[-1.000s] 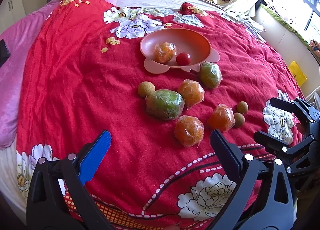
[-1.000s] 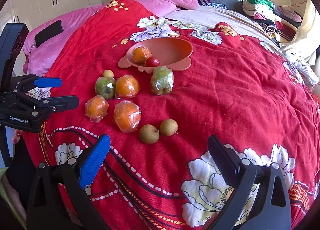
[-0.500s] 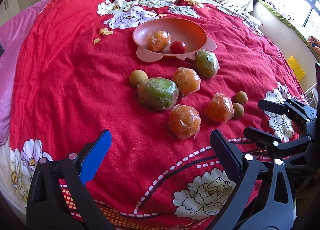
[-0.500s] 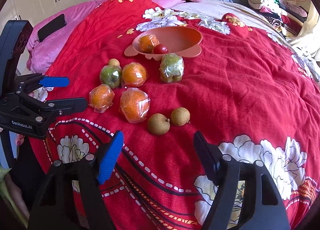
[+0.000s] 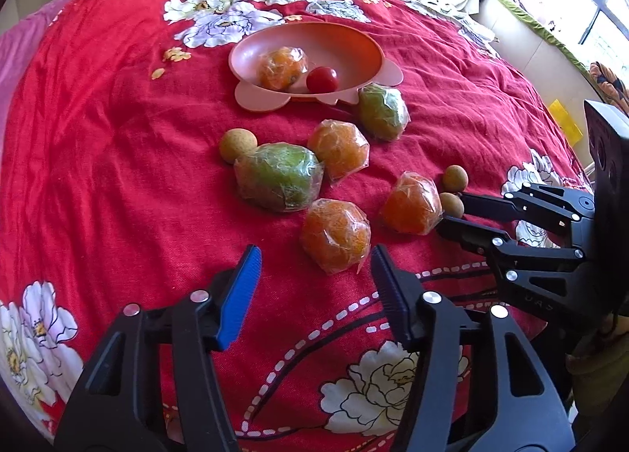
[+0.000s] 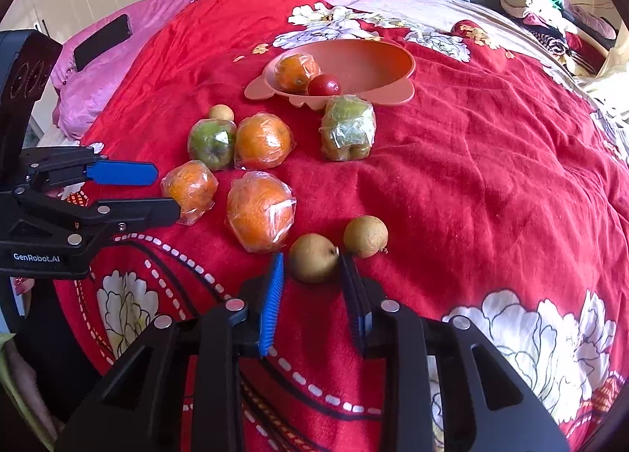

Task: Organize fruits
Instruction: 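Grasp another wrapped orange with the left tool while the right tool grasps a brown fruit, then carry the orange and brown fruit into the pink bowl and open both tools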

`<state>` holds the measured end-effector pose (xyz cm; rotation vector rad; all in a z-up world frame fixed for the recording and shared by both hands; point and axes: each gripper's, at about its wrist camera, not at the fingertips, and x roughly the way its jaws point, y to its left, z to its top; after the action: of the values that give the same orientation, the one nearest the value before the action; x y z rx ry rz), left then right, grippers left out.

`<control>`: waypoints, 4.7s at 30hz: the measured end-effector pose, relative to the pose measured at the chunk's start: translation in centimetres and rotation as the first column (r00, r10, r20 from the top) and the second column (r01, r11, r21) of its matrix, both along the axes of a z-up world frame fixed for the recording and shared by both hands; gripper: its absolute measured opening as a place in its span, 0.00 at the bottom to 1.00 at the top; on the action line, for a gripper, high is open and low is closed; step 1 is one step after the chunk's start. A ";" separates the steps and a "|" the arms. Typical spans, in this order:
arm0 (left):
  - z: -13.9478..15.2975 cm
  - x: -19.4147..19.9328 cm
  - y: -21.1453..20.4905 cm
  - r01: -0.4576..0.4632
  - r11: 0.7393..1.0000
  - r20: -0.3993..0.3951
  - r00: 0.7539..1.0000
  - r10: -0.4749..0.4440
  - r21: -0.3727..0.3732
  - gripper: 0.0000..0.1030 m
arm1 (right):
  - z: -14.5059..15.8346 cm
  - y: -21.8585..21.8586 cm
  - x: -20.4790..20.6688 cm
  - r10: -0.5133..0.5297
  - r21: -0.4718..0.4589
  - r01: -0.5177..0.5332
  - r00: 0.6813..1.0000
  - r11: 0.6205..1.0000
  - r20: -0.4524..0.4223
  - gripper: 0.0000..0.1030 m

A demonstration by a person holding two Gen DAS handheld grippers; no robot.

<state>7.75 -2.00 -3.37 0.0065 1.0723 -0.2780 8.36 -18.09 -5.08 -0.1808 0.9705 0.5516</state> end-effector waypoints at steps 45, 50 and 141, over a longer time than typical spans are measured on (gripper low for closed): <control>0.0 1.4 0.3 -0.010 0.997 -0.007 1.000 0.009 -0.077 0.30 | 2.5 -1.3 0.2 -0.012 0.029 0.011 0.999 1.000 0.042 0.25; 1.2 1.2 1.0 -0.021 0.996 0.017 1.000 0.023 -0.086 0.30 | 3.1 -1.4 0.4 -0.014 0.034 0.012 0.999 0.999 0.051 0.25; -0.5 20.0 -0.3 -0.029 0.999 -0.016 0.999 0.029 -0.042 0.30 | 2.4 3.9 13.8 0.025 -0.030 -0.022 0.994 0.999 0.102 0.25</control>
<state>27.76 -2.28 -3.92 -0.0494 1.0807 -0.2753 22.17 -14.21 -2.71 -0.2439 0.8778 0.5447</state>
